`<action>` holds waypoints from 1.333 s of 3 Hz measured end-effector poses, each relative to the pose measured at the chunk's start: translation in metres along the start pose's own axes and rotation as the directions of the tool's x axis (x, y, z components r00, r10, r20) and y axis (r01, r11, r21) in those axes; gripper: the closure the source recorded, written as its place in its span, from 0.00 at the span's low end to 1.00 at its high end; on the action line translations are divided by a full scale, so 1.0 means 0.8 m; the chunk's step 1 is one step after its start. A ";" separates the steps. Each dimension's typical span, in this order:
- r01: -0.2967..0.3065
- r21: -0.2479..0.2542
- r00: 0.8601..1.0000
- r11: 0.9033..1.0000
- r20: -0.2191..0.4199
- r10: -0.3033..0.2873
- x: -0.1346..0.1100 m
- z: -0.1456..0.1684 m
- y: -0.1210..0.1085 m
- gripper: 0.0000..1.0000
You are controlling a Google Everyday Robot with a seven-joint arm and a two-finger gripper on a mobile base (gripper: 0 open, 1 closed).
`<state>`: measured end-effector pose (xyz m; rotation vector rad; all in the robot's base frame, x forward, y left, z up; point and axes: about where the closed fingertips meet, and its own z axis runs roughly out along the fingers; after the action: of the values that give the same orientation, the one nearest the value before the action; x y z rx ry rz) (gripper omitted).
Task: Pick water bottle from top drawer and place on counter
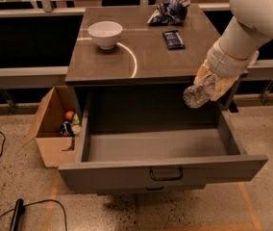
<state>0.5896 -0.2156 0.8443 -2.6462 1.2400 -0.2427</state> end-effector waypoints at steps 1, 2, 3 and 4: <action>0.046 0.021 0.999 0.999 -0.010 -0.046 0.023 -0.011 -0.044 1.00; 0.104 0.038 0.994 0.994 -0.029 -0.103 0.045 -0.009 -0.097 1.00; 0.150 0.046 0.988 0.988 -0.034 -0.148 0.056 0.002 -0.144 0.83; 0.177 0.046 0.984 0.983 -0.044 -0.175 0.065 0.006 -0.170 0.60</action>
Offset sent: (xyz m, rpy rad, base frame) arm 0.1382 0.0395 0.0511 -0.0364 -0.1117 0.1664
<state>0.7241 -0.1699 0.8777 -2.7217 0.9972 -0.3515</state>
